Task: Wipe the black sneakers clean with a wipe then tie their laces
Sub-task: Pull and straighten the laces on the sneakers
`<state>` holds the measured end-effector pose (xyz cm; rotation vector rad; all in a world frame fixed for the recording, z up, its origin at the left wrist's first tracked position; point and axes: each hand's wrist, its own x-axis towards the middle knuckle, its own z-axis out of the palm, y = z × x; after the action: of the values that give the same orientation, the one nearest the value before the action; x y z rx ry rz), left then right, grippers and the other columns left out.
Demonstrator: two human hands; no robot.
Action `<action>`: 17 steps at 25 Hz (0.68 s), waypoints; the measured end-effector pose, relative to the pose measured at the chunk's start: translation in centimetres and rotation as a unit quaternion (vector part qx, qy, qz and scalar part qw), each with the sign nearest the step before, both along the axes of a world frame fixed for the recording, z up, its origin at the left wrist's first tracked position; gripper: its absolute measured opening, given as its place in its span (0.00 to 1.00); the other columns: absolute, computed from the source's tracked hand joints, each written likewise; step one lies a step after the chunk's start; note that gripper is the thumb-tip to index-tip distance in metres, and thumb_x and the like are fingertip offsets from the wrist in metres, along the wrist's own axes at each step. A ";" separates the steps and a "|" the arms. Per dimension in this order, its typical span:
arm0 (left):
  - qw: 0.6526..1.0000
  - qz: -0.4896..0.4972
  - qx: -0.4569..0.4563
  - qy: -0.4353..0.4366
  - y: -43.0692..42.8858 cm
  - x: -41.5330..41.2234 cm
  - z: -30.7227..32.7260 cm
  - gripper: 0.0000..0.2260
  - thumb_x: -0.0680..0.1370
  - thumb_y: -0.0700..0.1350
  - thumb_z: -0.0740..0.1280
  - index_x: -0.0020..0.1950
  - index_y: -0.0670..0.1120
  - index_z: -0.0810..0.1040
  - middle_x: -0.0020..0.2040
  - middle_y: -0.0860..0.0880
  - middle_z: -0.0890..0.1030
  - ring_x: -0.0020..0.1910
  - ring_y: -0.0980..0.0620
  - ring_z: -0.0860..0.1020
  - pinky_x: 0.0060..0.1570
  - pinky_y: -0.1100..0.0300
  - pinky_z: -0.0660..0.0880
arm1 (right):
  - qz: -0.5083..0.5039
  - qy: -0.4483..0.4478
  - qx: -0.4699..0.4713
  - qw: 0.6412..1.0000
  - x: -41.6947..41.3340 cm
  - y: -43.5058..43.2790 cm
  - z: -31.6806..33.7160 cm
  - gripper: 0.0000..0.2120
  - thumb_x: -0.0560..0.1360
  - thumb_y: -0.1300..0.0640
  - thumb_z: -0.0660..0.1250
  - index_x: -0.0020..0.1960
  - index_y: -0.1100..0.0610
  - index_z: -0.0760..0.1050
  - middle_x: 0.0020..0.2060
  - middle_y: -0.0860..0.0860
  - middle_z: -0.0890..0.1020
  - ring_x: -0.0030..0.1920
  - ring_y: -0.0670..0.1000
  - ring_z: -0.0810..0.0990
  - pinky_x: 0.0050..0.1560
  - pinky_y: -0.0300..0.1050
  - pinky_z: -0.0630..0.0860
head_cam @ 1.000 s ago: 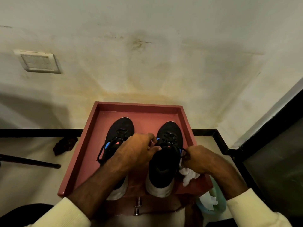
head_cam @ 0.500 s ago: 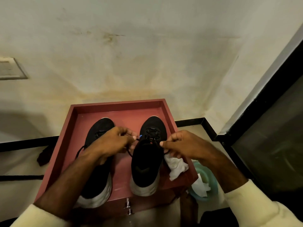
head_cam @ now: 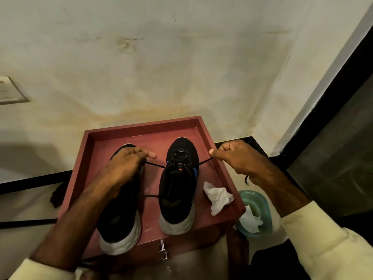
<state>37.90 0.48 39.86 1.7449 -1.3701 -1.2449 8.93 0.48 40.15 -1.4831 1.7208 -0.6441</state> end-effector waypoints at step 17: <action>0.967 -0.032 -0.132 -0.217 1.5 4.8 3.0 0.06 0.77 0.56 0.73 0.45 0.55 0.84 0.40 0.55 0.84 0.38 0.57 0.82 0.36 0.66 0.74 | 0.047 0.292 -0.146 0.944 0.5 0.0 -0.1 0.16 0.74 0.35 0.72 0.40 0.47 0.83 0.37 0.44 0.77 0.44 0.47 0.74 0.51 0.47 0.76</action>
<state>42.71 1.95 42.84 1.8557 -1.7581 -0.6857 9.38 0.48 40.10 -2.1092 2.0327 -0.4429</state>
